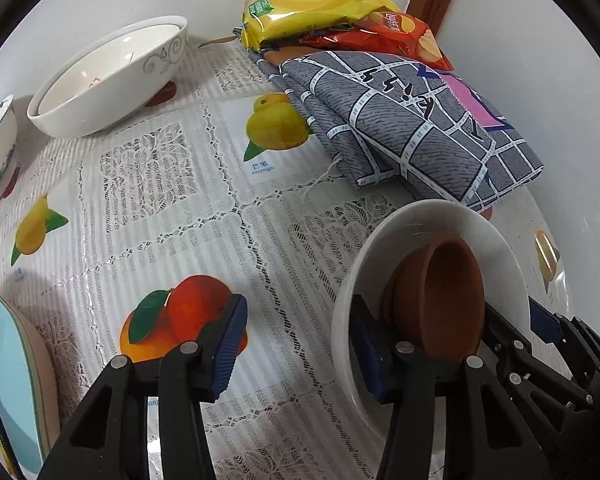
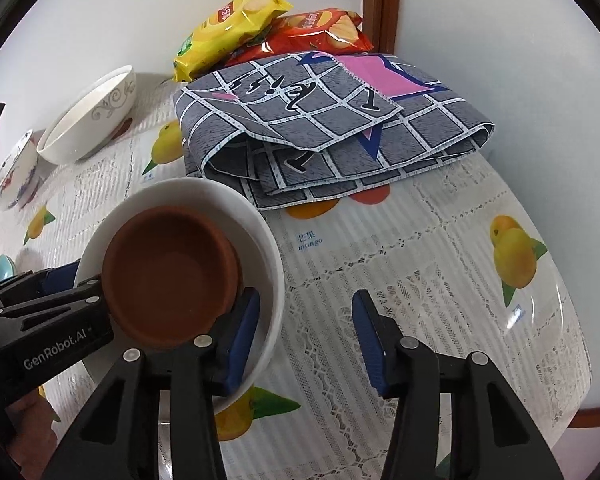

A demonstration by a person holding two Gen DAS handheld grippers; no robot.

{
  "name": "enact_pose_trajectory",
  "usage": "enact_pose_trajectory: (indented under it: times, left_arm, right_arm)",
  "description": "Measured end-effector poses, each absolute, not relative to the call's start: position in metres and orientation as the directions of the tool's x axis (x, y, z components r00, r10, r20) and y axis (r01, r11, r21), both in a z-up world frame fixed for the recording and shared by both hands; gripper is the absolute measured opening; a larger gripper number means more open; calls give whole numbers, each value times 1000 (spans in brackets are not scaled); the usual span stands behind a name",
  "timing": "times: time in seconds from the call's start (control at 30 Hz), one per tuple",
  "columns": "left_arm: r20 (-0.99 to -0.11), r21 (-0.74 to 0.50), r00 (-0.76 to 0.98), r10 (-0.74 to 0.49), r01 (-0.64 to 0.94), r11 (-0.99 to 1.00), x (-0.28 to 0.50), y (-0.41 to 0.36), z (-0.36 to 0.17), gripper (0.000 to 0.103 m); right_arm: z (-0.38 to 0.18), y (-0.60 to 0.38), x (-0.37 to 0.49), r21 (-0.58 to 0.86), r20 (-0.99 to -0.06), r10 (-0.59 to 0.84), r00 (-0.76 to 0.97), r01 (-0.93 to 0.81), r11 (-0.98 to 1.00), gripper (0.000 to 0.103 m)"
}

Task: Organize plates and bowls
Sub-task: 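Close the left gripper on the white bowl rim while the right gripper grips the opposite rim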

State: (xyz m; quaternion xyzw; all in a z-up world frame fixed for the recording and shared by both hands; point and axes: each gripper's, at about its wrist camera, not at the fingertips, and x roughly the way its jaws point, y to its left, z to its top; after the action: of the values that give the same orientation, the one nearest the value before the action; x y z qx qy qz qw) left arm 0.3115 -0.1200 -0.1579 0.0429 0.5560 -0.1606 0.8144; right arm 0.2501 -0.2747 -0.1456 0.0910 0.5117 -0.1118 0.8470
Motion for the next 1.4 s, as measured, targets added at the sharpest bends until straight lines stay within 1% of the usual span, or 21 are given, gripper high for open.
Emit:
enact_pose_trajectory:
  times: [0.2,0.27,0.3,0.33,0.37,0.43,0.5,0.53,0.6,0.67,0.87,1.0,1.1,1.17,1.3,1.33,1.37,1.4]
  left_arm:
    - [-921,-80,333,-203,347,935,310,-127,-156,42]
    - [-923,-78,330,-198,345,935,310,-127,-156,40]
    - [-923,-81,328,-202,346,935,310,-128,-156,38]
    - [-923,-82,327,-204,351,933,310,-129,-156,37]
    - [-922,-77,331,-201,351,933,309,-130,-155,37]
    - [-921,-76,334,-200,349,934,308,-131,-155,33]
    - [-918,-75,340,-203,354,932,305,-133,-156,26]
    - [-917,-73,342,-204,358,931,303,-135,-156,25]
    - [-916,-87,336,-217,361,928,301,-137,-157,15]
    - [-914,-91,341,-220,357,930,299,-139,-157,12]
    - [-905,-67,374,-201,342,937,295,-142,-156,12]
    - [-905,-81,370,-209,333,939,296,-140,-157,11]
    - [-905,-67,377,-198,332,941,294,-141,-156,11]
    - [-904,-65,380,-195,329,942,294,-142,-156,11]
    - [-904,-61,383,-191,328,943,293,-143,-156,12]
    - [-903,-60,385,-191,326,943,293,-142,-155,12]
    - [-902,-60,387,-192,327,943,292,-142,-155,12]
    - [-901,-70,384,-200,328,942,292,-142,-154,12]
  right_arm:
    - [-148,-281,251,100,-897,-43,439,297,949,48]
    - [-149,-280,251,101,-898,-44,438,303,948,48]
    - [-148,-279,251,94,-897,-50,440,301,949,48]
    - [-148,-278,251,91,-895,-53,442,299,950,47]
    - [-148,-278,250,91,-892,-53,449,294,952,44]
    - [-148,-278,251,102,-890,-42,454,288,952,42]
    - [-148,-279,251,121,-888,-28,458,291,949,39]
    - [-148,-280,251,133,-886,-18,464,292,947,38]
    - [-149,-281,251,141,-878,-18,479,294,945,37]
    - [-149,-282,250,147,-868,-16,496,288,946,35]
    - [-151,-289,252,210,-860,32,510,295,932,32]
    - [-147,-282,257,146,-870,5,493,248,958,33]
    - [-147,-283,256,151,-872,9,489,251,956,33]
    - [-148,-287,257,168,-879,18,476,274,947,35]
    - [-149,-290,257,181,-875,24,483,280,943,35]
    - [-149,-290,256,185,-872,25,488,282,941,31]
    - [-150,-290,255,205,-867,42,497,278,938,22]
    - [-149,-289,256,221,-864,63,500,264,939,19]
